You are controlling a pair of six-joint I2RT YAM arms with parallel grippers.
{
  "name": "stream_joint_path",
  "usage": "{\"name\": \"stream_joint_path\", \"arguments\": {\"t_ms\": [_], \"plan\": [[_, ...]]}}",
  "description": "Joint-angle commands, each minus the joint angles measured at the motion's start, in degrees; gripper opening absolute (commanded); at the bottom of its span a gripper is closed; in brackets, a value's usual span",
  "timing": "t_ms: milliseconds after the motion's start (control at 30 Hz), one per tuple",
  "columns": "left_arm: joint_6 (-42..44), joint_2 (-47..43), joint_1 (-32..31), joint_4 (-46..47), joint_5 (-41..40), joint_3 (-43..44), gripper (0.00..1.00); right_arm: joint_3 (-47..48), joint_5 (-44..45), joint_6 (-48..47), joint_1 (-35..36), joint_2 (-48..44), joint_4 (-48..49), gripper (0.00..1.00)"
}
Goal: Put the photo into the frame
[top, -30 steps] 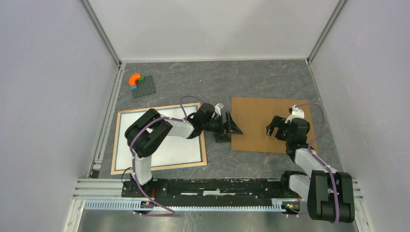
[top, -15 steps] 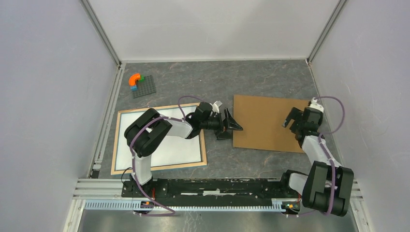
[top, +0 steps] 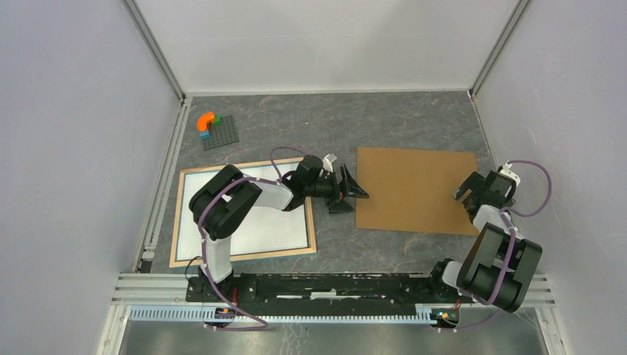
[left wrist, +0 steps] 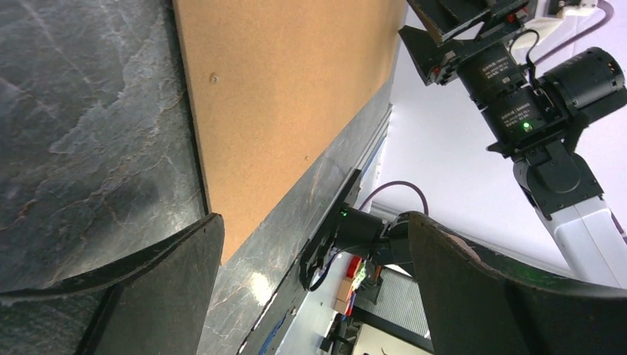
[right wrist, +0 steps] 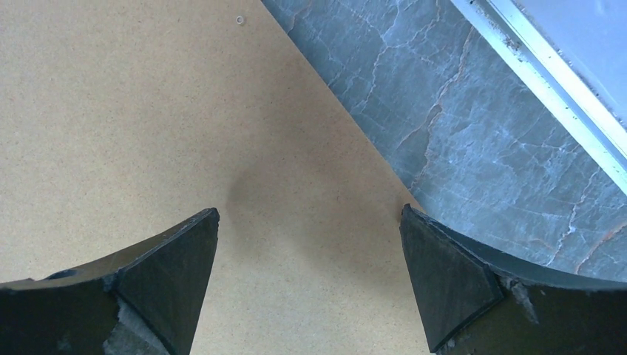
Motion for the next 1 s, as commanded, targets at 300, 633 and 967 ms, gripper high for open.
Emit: {"name": "stream_joint_path", "arguments": {"t_ms": [300,633,967], "plan": [[9.79,-2.27,-0.04,-13.95,-6.88,4.48,1.0,2.16,-4.03,0.48,-4.07,7.65,4.53,0.98],[5.12,3.92,-1.03,-9.59,1.97,8.72,1.0,-4.03,-13.22,0.88,-4.05,4.28,6.26,0.98],[4.13,2.47,-0.22,-8.87,7.65,12.21,0.98,-8.91,-20.32,0.78,-3.91,2.16,8.79,0.97]]}}
